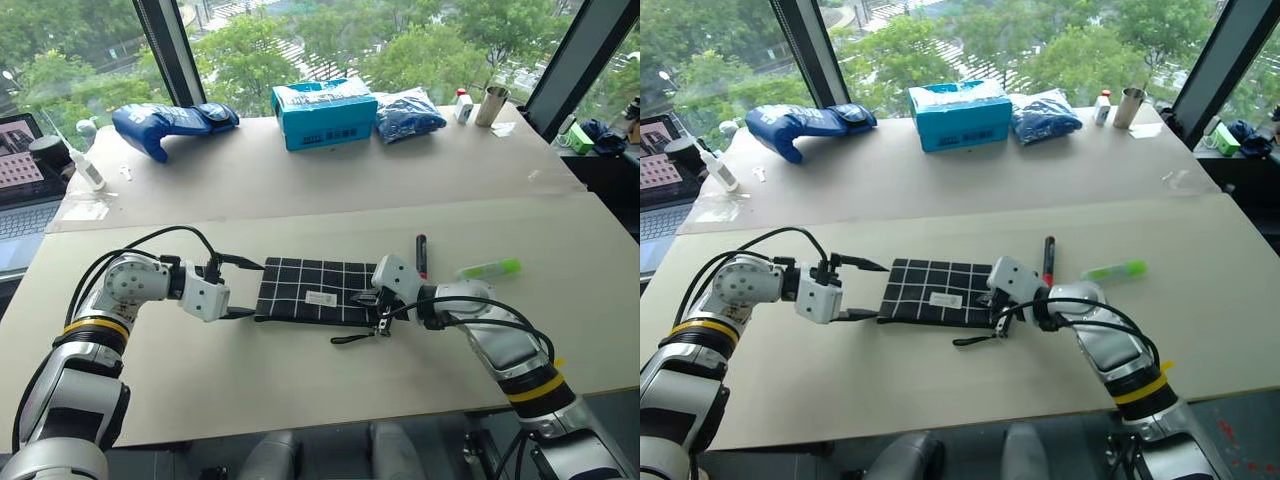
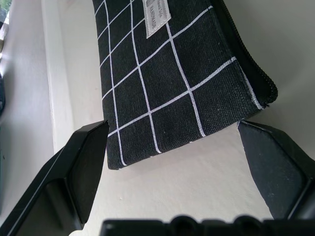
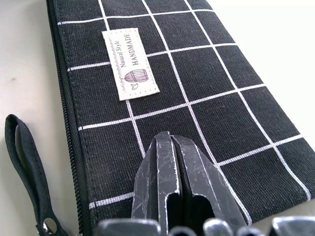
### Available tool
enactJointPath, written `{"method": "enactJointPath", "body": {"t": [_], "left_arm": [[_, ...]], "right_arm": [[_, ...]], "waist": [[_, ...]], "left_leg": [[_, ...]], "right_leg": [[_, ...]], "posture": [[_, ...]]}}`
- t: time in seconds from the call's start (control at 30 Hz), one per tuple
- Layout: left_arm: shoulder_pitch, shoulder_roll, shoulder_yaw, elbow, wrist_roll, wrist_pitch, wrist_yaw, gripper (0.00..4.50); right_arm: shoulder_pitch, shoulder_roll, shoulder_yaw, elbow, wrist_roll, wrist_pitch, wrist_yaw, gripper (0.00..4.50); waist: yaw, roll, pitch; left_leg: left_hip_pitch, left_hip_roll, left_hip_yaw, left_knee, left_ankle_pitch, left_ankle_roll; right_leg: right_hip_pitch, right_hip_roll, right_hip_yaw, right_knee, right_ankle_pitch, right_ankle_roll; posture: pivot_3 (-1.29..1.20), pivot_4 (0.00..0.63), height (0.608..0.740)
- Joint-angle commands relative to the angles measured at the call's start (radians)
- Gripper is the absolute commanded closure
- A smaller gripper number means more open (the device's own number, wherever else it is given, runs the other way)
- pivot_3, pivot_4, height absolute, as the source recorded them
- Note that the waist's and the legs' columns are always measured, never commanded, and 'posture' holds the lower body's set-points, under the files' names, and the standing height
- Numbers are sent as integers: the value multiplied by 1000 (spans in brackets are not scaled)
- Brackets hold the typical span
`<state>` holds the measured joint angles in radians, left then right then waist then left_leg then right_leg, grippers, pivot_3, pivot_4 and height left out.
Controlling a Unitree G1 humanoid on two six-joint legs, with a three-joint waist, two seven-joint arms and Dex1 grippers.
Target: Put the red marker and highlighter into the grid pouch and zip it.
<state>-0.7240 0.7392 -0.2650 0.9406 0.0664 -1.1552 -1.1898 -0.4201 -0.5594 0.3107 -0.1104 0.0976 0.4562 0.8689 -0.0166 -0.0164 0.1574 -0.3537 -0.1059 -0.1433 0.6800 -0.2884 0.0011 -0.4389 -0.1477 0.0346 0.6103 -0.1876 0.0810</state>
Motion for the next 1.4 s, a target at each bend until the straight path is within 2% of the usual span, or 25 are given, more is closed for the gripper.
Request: {"method": "enactJointPath", "body": {"t": [0.03, 0.2, 0.5, 0.77, 0.8, 0.87, 1.0, 1.03, 1.17, 1.2, 1.4], "left_arm": [[5, 35, -12, 34, -4, -8, -28, 0], [2, 28, -15, 46, -12, -15, -28, 0], [12, -89, -35, 5, -9, -42, 41, 0], [13, -62, -30, 12, -13, -41, 52, 0], [13, -55, -30, 14, -20, -37, 44, 515], [11, -45, -30, 18, -30, -34, 34, 1065], [7, -39, -28, 22, -39, -31, 25, 2645], [7, -42, -27, 20, -44, -28, 22, 2846], [16, -56, -28, -4, -73, -14, 5, 4302], [22, -58, -31, -13, -83, -10, -4, 4446], [40, -68, -28, -44, -126, 18, -40, 4446]], "right_arm": [[11, -5, -17, -34, 6, 16, 1, 4452], [16, -14, -23, -39, 5, 21, 5, 4452], [21, -16, -24, -51, 4, 31, 1, 4452], [36, -23, -30, -60, 2, 36, -5, 4452], [36, -23, -31, -59, 2, 35, -5, 4500], [33, -23, -30, -54, 1, 32, -4, 4500], [22, -19, -28, -41, -1, 27, -2, 4500], [21, -19, -27, -41, -1, 27, -1, 4500], [21, -17, -24, -39, -3, 25, 0, 4500], [22, -18, -24, -40, -3, 25, 0, 4500], [31, -18, -31, -45, -2, 23, -5, 4500]], "waist": [[-1, 0, 0], [-3, 0, 0], [6, 0, 0], [2, 0, 0], [2, 0, 0], [1, 0, 0], [1, 0, 0], [1, 0, 0], [1, 0, 0], [1, 0, 0], [1, 0, 0]], "left_leg": [[0, 0, 0, 0, 0, 0], [0, 0, 0, 0, 0, 0], [0, -1, 0, 1, 0, 0], [0, 0, 0, 1, 0, 0], [0, 0, 0, 1, 0, 0], [0, 0, 0, 1, 0, 0], [0, 0, 0, 1, 0, 0], [0, 0, 0, 1, 0, 0], [0, 0, 0, 1, 0, 0], [0, 0, 0, 1, 0, 0], [0, 0, 0, 1, 0, 0]], "right_leg": [[0, 0, 0, 0, 0, 0], [0, 0, 0, 0, 0, 0], [1, 0, 0, 0, 0, 0], [1, 0, 0, 0, 0, 0], [1, 0, 0, 0, 0, 0], [1, 0, 0, 0, 0, 0], [0, 0, 0, 0, 0, 0], [0, 0, 0, 0, 0, 0], [0, 0, 0, 0, 0, 0], [0, 0, 0, 0, 0, 0], [0, 0, 0, 0, 0, 0]], "posture": [[0, 150, 740], [0, 150, 740], [0, 150, 740], [0, 150, 740], [0, 150, 740], [0, 150, 740], [0, 150, 740], [0, 150, 740], [0, 150, 740], [0, 150, 740], [0, 150, 740]]}}
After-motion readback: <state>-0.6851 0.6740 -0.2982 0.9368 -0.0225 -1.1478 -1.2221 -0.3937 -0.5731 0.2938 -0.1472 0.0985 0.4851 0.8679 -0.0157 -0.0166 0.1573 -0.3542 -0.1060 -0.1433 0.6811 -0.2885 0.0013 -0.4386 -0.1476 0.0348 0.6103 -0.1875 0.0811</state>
